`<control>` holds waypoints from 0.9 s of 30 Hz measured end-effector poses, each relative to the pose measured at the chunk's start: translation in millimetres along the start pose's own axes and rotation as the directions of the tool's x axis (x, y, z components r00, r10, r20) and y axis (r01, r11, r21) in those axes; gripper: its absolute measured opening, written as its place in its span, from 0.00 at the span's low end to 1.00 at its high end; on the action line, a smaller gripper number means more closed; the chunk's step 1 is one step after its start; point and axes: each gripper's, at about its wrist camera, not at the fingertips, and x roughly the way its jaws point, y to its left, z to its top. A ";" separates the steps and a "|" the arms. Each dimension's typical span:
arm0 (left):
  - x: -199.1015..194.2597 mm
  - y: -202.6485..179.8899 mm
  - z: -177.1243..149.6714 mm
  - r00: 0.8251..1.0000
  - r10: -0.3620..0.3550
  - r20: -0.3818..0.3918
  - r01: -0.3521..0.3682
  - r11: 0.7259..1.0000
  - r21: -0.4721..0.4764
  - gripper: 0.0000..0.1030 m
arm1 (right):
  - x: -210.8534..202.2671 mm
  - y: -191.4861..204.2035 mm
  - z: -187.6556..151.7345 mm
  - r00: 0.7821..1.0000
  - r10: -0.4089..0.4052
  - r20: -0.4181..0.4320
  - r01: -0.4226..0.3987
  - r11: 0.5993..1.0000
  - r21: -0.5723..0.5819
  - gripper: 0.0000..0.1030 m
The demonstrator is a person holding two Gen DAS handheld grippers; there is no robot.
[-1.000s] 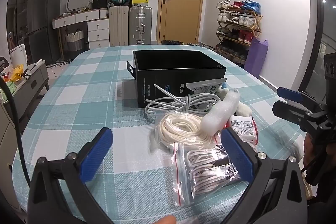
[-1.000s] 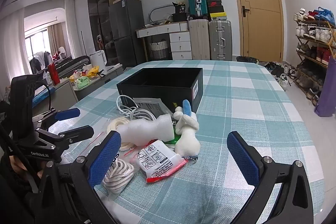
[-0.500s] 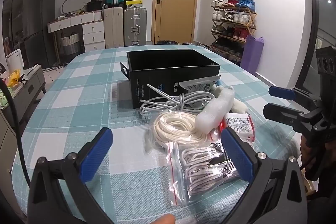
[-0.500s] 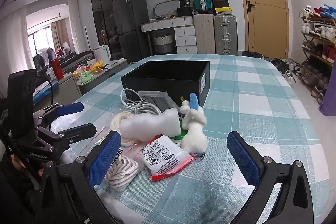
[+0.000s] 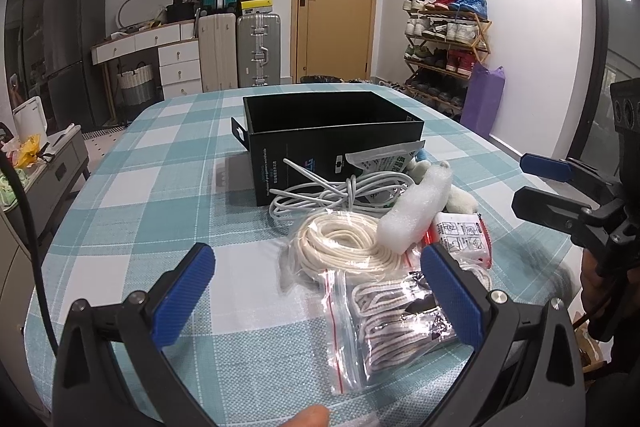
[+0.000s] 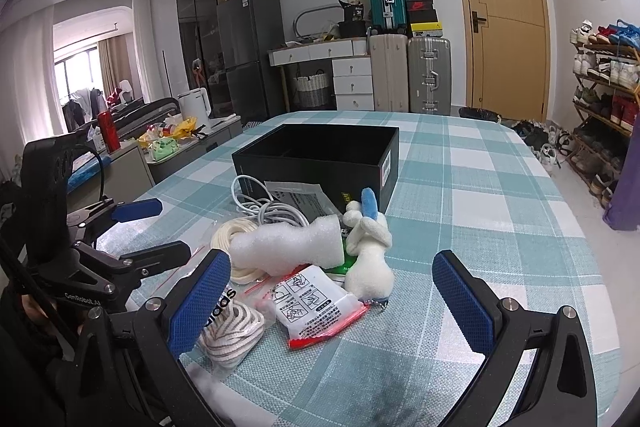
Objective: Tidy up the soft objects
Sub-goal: 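Move both tools toward the pile of items beside the black box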
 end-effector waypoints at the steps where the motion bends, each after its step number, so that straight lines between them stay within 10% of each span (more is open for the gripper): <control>1: 0.3 0.6 0.4 1.000 0.000 0.001 0.000 1.000 -0.001 1.00 | -0.2 0.4 0.6 1.000 0.001 -0.001 -0.001 1.000 0.000 1.00; 27: 1.3 6.5 -1.4 0.999 -0.036 -0.006 0.036 0.999 0.003 1.00 | 30.0 11.2 8.2 0.995 0.054 -0.083 -0.056 0.998 -0.021 1.00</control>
